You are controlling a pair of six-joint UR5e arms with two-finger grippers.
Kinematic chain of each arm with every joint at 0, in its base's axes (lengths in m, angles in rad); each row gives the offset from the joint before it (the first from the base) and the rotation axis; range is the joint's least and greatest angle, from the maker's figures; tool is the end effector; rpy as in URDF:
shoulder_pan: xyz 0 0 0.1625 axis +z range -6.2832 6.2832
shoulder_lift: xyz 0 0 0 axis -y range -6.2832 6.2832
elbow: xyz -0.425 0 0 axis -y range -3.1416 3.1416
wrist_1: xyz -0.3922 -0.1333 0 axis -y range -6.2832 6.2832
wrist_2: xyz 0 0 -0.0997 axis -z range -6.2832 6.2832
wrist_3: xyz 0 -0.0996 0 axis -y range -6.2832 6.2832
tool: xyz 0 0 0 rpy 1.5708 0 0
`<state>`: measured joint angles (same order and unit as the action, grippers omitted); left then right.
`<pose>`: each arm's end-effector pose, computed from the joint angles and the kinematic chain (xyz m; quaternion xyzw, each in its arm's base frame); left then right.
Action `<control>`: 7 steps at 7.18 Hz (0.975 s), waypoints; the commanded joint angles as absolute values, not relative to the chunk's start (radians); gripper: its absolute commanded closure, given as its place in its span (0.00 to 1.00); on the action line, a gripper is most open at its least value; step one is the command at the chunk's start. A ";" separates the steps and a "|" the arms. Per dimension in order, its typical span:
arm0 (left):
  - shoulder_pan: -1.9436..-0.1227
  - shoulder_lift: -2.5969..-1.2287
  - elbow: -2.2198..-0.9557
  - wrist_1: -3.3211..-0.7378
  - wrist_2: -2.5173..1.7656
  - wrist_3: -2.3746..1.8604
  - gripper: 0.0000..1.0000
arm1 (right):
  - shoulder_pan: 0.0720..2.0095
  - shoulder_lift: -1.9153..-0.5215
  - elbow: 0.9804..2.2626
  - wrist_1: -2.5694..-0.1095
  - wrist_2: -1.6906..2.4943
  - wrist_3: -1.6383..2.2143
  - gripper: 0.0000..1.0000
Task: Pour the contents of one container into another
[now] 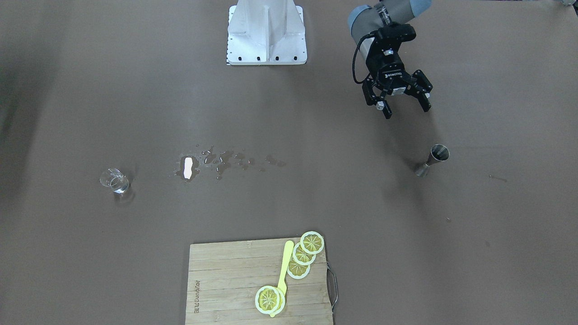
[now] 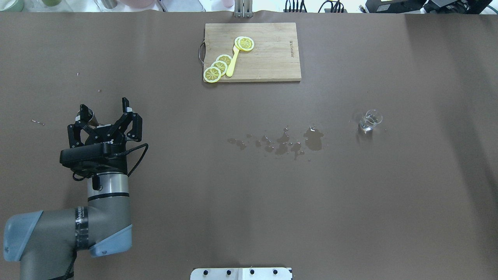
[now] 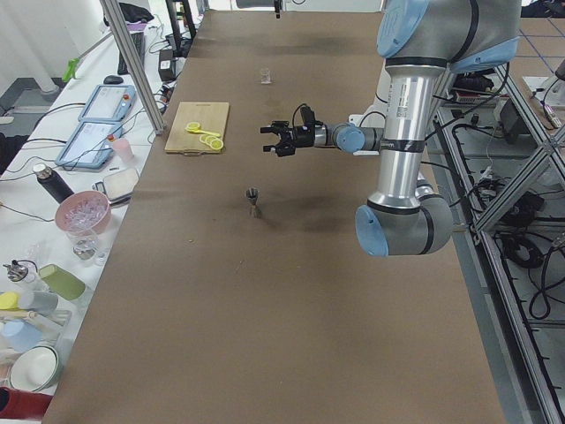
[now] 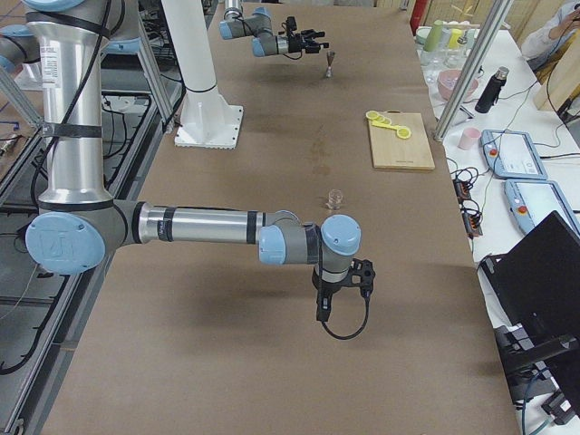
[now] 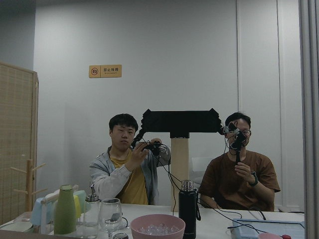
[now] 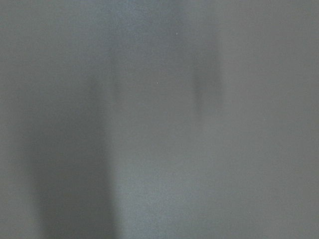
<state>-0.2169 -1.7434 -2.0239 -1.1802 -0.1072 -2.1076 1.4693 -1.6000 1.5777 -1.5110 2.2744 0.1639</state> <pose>0.4288 -0.3324 0.3386 0.6412 0.1918 -0.3448 0.6582 0.0197 -0.4867 0.6682 -0.0281 -0.3438 0.0228 0.9383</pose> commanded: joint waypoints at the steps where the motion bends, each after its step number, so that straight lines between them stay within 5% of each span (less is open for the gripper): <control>1: -0.233 -1.744 -2.017 -1.364 -0.158 -1.925 0.01 | 1.470 -1.600 1.577 -1.512 2.273 0.164 0.00; 7: -0.296 -1.756 -1.974 -1.840 -0.336 -1.396 0.01 | 1.470 -1.598 1.580 -1.512 2.275 0.164 0.00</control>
<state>-0.2770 -1.7542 -1.9927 -1.7281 -0.2903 -1.5138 1.4696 -1.5985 1.5789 -1.5113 2.2749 0.1642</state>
